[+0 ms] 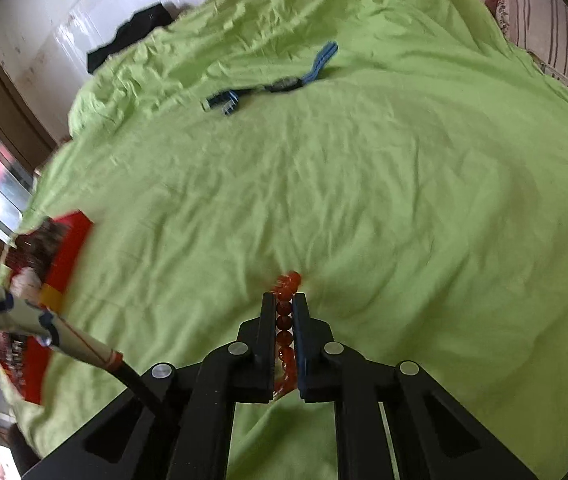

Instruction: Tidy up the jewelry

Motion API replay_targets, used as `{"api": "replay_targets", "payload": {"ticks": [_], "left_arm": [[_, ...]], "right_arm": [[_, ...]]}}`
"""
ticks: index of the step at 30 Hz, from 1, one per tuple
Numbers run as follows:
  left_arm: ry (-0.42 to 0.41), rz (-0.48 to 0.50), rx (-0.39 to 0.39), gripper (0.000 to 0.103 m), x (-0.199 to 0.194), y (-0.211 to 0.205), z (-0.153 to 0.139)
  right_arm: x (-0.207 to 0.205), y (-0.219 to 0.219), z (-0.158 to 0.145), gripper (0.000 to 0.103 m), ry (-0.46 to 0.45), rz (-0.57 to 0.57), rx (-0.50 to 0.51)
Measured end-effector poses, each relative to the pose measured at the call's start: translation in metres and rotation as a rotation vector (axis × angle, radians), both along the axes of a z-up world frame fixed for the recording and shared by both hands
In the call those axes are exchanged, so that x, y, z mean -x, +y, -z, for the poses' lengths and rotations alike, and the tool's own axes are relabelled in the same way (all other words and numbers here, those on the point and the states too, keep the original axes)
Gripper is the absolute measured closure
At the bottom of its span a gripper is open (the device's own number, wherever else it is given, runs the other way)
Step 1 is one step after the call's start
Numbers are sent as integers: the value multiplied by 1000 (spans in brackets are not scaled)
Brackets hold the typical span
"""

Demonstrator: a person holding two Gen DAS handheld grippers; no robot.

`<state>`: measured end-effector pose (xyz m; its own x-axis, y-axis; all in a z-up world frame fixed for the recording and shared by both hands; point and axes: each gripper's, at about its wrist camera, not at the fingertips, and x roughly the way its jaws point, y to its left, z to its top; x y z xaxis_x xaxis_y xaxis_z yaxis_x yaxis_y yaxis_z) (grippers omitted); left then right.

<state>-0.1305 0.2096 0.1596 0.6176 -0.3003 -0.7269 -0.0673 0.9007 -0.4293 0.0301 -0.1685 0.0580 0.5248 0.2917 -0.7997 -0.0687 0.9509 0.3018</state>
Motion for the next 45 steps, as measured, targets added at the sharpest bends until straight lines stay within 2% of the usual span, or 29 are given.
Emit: {"api": "replay_targets", "payload": {"ticks": [10,17,21,28,35,40,45], "left_arm": [[-24,-67,4,97,15,34,-7],[-18,-138,-15,97,18,72,-7],[-16,-164,-33,97,13,95,-6],[-20,-204,27,97,-4,128,3],[-17,-214,118,97,-37,140,30],[12,-220,134,97,-63,146,57],[59,-238,152,98,-79,155,86]], "right_arm": [[31,35,-68,95,-100,-90,-56],[44,98,-107,95,-143,-239,-67],[51,141,-118,95,-143,-330,-83],[52,224,-130,95,-145,-481,-67],[26,310,-139,95,-164,-579,-38],[-7,362,-125,95,-128,-608,8],[-48,399,-97,94,-29,-597,-34]]}}
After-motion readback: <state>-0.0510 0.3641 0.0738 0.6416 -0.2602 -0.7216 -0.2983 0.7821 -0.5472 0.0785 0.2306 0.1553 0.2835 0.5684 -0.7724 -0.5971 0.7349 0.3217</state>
